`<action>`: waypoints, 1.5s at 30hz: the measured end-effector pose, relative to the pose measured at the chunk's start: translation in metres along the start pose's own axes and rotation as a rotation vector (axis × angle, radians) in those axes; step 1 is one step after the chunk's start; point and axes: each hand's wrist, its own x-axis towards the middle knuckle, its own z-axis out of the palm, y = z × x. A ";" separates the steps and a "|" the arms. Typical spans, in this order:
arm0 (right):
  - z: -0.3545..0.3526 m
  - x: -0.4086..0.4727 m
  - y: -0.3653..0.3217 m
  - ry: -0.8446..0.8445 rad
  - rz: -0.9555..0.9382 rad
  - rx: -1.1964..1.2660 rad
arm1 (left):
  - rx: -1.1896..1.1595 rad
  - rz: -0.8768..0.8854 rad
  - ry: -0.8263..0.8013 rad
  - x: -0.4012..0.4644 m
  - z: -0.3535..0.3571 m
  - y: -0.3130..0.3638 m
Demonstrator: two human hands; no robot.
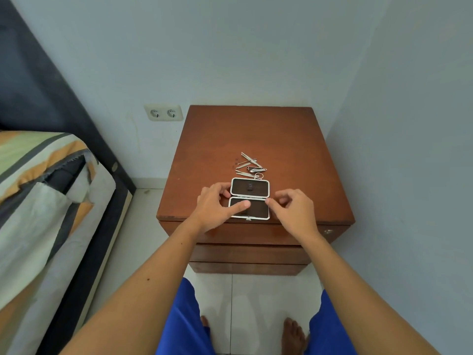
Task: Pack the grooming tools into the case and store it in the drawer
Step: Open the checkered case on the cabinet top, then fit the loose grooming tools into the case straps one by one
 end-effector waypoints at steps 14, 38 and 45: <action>0.006 -0.016 0.005 -0.040 -0.002 0.012 | 0.043 -0.283 0.199 0.051 0.002 0.017; 0.003 0.057 -0.002 -0.113 0.007 -0.086 | 0.014 -0.053 0.086 -0.018 0.001 -0.015; 0.009 0.061 -0.002 -0.048 0.057 -0.051 | 0.001 -0.002 0.098 -0.021 -0.001 -0.012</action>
